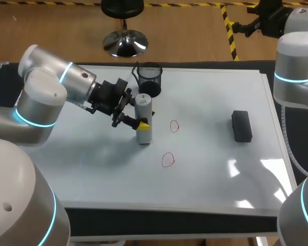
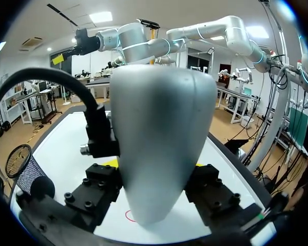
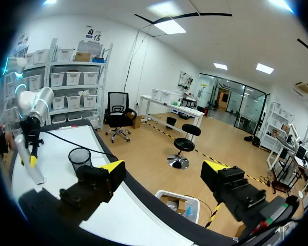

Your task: Pick up the inspection probe, press it on each red-marked spot on the whiteboard one by one, put down the probe, pick up the eraser, and wipe off all the red marks.

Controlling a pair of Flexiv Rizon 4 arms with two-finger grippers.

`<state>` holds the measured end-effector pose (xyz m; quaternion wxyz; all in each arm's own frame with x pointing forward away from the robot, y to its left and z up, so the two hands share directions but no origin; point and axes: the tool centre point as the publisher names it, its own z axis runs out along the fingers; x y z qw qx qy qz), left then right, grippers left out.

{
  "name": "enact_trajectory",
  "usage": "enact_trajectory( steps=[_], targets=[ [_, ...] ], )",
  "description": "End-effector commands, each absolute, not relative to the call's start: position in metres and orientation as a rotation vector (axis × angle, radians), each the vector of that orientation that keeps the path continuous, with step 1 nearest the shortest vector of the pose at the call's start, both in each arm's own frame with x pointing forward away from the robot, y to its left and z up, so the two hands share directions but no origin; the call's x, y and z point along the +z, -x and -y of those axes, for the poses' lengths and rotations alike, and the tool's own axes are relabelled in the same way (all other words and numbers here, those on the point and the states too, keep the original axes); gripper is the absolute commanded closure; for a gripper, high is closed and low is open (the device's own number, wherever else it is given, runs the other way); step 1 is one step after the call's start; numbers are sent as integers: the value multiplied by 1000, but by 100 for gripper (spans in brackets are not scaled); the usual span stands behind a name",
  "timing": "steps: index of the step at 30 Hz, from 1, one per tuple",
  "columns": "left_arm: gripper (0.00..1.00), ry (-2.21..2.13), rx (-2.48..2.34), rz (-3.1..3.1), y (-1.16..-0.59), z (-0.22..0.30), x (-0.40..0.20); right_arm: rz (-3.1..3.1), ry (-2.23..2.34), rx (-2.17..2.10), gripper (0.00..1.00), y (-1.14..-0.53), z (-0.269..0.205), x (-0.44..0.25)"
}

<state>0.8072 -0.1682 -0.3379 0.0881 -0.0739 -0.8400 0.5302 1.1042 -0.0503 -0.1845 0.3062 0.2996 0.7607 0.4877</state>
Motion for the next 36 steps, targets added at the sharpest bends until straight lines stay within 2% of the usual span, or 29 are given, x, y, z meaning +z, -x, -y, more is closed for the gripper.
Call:
enact_trajectory(
  steps=[1,8,11,15,19,36],
  targets=[
    [100,218,1583,2500,-803,165,-360,-2013,-793,1291,0,-1104,50,-184],
    [100,218,1583,2500,-803,165,-360,-2013,-793,1291,0,-1104,50,-184],
    [100,218,1583,2500,-803,165,-360,-2082,-771,1267,0,-1106,57,-160],
    [100,218,1583,2500,-803,165,-360,-2214,-703,1087,0,-1098,76,-123],
    [100,218,1583,2500,-803,165,-360,-2544,-737,643,0,-1073,100,-92],
    [100,218,1583,2500,-803,165,-360,-2544,-737,643,0,-1073,100,-92]
  ],
)
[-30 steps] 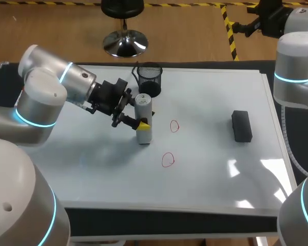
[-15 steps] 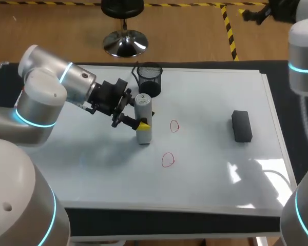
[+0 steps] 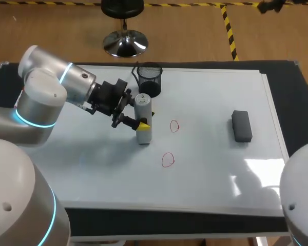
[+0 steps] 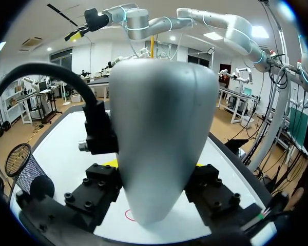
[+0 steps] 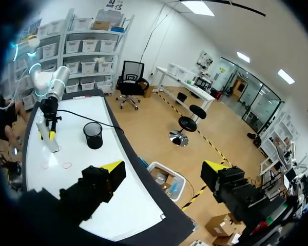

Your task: Pick up the inspection probe, press it on each red-marked spot on the whiteboard one by one, put down the probe, pick up the eraser, and wipe off all the red marks.

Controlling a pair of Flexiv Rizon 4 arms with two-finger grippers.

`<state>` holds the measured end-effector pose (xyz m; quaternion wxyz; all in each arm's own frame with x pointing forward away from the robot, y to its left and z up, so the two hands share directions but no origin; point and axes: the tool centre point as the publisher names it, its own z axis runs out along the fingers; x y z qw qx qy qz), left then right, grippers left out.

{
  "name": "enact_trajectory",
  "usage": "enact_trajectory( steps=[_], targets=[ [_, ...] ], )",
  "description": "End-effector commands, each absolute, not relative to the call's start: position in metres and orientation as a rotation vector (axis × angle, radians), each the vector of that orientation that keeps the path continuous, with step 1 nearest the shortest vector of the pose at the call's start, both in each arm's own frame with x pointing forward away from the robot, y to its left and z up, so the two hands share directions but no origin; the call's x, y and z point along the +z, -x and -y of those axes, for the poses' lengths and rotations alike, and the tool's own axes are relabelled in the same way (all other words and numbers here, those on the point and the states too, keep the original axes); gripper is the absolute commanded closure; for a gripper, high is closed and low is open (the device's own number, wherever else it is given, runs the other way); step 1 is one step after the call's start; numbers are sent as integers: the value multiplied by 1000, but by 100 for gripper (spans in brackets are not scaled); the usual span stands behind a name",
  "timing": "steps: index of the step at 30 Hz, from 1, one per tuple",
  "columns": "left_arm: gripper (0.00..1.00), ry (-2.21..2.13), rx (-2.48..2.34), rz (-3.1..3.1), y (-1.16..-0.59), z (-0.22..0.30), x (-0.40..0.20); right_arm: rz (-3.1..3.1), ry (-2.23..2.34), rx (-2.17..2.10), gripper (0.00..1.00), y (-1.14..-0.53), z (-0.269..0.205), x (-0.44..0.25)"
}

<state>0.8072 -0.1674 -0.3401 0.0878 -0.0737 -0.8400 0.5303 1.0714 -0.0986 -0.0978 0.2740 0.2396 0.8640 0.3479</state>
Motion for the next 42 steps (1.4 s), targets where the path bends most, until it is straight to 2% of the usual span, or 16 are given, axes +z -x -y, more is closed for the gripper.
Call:
enact_trajectory(
  steps=[1,11,22,42],
  targets=[
    [100,218,1583,2500,-803,165,-360,-2544,-737,643,0,-1073,100,-92],
    [100,218,1583,2500,-803,165,-360,-2544,-737,643,0,-1073,100,-92],
    [100,218,1583,2500,-803,165,-360,-2406,-1263,370,0,-1001,134,-102],
    [100,218,1583,2500,-803,165,-360,-2406,-1263,370,0,-1001,134,-102]
  ],
)
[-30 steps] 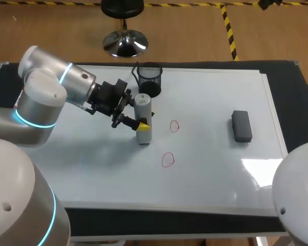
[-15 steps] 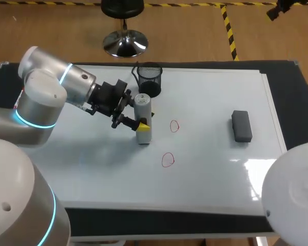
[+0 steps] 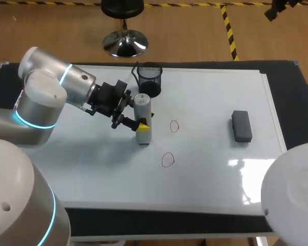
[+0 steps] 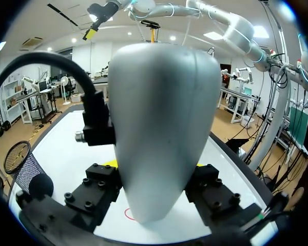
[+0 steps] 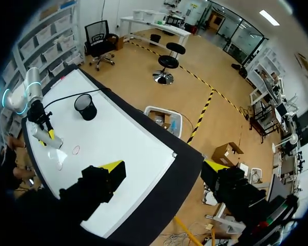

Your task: Pick up the inspection probe, press it on each red-marked spot on the whiteboard one by one, put down the probe, pick up the eraser, and wipe off all the red marks.

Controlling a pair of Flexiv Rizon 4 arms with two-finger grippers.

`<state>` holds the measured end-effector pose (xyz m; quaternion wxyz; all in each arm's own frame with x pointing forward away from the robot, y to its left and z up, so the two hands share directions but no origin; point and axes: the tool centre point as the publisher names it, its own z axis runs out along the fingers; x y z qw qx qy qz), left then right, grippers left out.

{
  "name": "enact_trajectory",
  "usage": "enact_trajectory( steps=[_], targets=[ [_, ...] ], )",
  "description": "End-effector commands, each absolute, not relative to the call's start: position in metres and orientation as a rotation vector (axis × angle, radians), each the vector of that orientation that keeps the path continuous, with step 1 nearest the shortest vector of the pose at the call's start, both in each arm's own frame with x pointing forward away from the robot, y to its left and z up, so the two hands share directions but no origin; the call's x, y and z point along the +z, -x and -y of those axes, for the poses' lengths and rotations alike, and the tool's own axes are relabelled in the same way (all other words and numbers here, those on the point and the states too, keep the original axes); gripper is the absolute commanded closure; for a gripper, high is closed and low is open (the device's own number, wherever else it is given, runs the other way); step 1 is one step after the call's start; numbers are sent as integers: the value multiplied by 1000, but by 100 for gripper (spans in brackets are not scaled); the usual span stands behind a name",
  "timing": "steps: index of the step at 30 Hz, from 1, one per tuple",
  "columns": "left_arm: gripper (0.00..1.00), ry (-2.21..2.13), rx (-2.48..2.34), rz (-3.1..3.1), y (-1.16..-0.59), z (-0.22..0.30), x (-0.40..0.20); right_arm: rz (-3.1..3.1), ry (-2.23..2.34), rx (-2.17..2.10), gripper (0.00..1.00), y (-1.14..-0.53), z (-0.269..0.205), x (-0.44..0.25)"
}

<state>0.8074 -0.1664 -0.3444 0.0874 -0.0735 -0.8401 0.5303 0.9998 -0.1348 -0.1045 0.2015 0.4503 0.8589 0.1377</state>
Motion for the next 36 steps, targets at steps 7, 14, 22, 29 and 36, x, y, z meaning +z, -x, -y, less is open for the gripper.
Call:
enact_trajectory(
  steps=[7,14,22,29,36],
  targets=[
    [100,218,1583,2500,-803,165,-360,-2406,-1263,370,0,-1001,134,-102],
    [100,218,1583,2500,-803,165,-360,-2406,-1263,370,0,-1001,134,-102],
    [100,218,1583,2500,-803,165,-360,-2386,-1307,364,0,-994,137,-106],
    [100,218,1583,2500,-803,165,-360,-2313,-1390,316,0,-970,141,-110],
    [100,218,1583,2500,-803,165,-360,-2213,-1501,285,0,-936,149,-108]
  ],
)
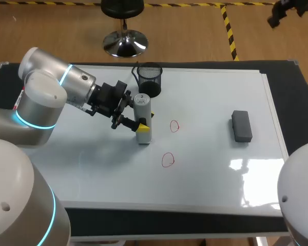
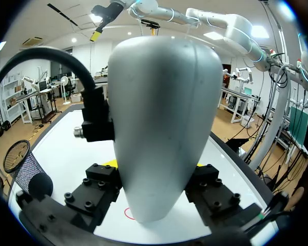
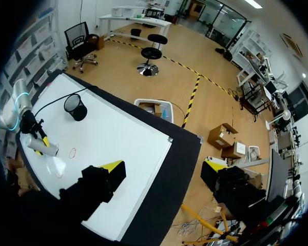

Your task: Pick up the inspection probe, press it on each red-marked spot on the whiteboard one by one, put down the probe, pick up the eraser, and wipe off all the red marks.

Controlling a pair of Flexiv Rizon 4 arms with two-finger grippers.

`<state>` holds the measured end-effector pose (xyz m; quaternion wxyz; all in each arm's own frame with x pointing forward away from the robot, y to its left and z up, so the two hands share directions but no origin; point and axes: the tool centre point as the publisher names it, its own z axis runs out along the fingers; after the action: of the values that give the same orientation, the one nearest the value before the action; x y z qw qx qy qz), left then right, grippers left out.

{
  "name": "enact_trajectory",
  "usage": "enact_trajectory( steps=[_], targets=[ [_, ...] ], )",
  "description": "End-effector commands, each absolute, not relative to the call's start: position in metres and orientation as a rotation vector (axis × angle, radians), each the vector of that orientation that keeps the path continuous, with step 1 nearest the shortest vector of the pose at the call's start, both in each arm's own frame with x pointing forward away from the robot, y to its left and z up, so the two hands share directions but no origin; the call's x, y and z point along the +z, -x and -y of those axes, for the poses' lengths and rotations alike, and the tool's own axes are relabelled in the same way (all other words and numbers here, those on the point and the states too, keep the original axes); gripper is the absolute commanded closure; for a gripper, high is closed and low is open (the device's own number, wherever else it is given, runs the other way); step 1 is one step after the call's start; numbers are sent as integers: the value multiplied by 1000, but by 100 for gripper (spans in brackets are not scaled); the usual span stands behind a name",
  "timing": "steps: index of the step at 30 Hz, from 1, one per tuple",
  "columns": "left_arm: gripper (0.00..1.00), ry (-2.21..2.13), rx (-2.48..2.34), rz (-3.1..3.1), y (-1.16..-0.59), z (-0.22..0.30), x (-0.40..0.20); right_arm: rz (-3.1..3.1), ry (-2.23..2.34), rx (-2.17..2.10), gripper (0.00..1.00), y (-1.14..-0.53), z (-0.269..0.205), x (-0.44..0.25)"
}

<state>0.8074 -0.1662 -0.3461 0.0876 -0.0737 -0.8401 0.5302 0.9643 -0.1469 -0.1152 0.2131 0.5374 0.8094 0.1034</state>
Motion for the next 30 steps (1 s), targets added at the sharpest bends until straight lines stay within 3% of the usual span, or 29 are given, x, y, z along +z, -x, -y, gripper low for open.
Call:
enact_trajectory(
  steps=[1,15,30],
  targets=[
    [100,218,1583,2500,-803,165,-360,-2216,-1514,287,0,-932,150,-107],
    [100,218,1583,2500,-803,165,-360,-2266,-1613,192,0,-863,136,-122],
    [100,218,1583,2500,-803,165,-360,-2208,-1795,115,0,-831,117,-139]
  ],
)
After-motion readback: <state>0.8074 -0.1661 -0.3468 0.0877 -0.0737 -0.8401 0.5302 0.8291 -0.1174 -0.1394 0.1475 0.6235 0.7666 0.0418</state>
